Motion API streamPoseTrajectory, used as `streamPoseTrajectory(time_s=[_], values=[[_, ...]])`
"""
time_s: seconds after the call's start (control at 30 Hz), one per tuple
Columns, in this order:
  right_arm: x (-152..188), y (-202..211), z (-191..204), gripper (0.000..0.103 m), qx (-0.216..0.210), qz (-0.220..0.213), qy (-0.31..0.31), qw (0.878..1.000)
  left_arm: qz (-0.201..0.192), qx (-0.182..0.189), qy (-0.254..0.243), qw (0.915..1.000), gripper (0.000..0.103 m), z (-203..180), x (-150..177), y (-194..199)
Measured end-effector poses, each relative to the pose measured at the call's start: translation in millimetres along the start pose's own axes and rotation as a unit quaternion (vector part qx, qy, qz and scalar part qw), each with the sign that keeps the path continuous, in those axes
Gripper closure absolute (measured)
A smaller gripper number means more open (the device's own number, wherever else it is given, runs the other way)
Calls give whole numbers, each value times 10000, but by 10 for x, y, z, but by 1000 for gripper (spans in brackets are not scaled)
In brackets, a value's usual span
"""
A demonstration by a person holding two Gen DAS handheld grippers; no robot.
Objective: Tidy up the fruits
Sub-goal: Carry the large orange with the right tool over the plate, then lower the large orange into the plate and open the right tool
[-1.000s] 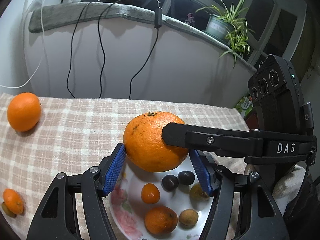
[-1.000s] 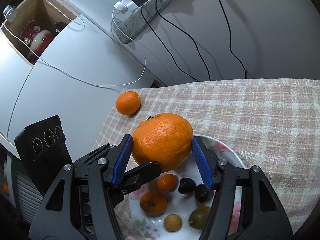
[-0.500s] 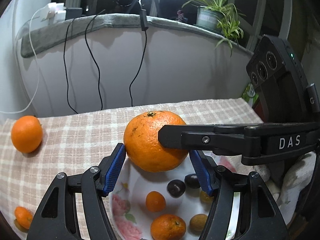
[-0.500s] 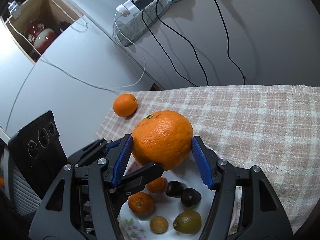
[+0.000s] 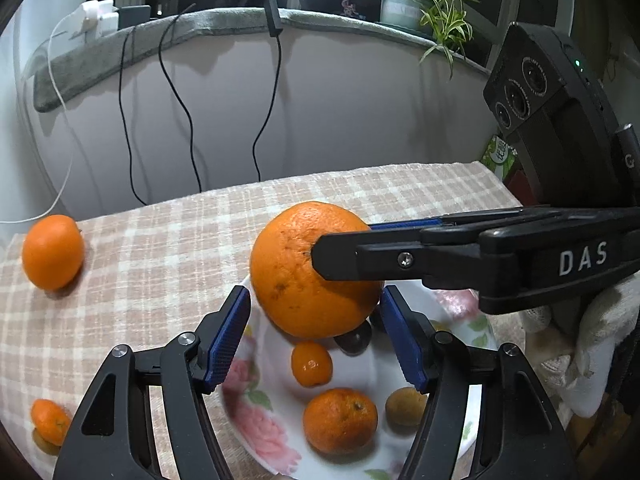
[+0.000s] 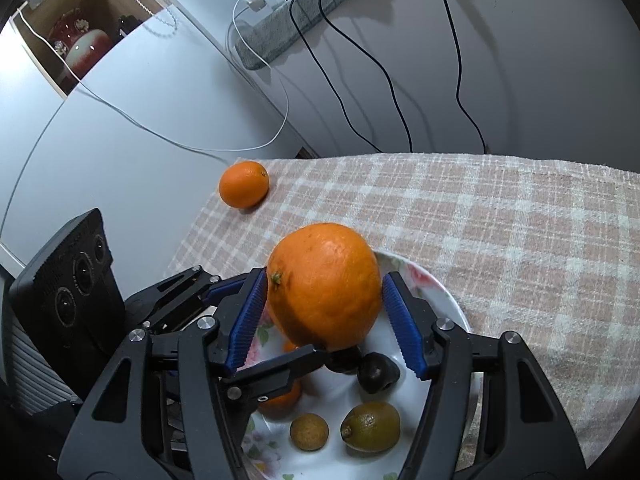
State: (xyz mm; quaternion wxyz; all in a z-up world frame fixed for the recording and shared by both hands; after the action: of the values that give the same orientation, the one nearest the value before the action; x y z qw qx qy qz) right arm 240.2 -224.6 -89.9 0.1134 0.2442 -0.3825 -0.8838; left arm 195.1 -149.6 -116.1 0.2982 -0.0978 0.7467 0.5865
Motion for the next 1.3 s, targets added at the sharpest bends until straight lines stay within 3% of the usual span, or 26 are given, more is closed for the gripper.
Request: streamPoseTrajectory(time_s=[0.37, 0.53, 0.93, 1.13, 1.3], values=[[17, 147, 43, 39, 163, -179, -17, 9997, -165, 36, 138, 9998, 36, 103, 58, 241], [28, 246, 86, 30, 290, -310, -11, 9991, -199, 39, 201, 9996, 36, 134, 109, 307], [102, 456, 141, 28, 697, -664, 48, 9953, -329, -65, 363, 9988, 33, 267, 262, 523], [81, 524, 235, 24, 730, -905, 116, 9931, -384, -134, 488, 9980, 33, 411, 360, 636], [72, 490, 407, 23, 661, -867, 293, 9936, -389, -209, 604, 9972, 33, 547, 462, 709]])
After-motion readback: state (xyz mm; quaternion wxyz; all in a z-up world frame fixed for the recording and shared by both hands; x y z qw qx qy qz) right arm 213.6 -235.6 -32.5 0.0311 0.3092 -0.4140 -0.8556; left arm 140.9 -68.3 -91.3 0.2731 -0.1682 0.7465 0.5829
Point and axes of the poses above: each gripper's, at about its wrist camera, not at the fingertips, and y roughly against the way its jaws point, z to its left, x to its underside, the point moved 8 cm from there along -y, roughly the way its jaws point, and after that the axes turned 10 degrees about z, right-handed, at the moved point
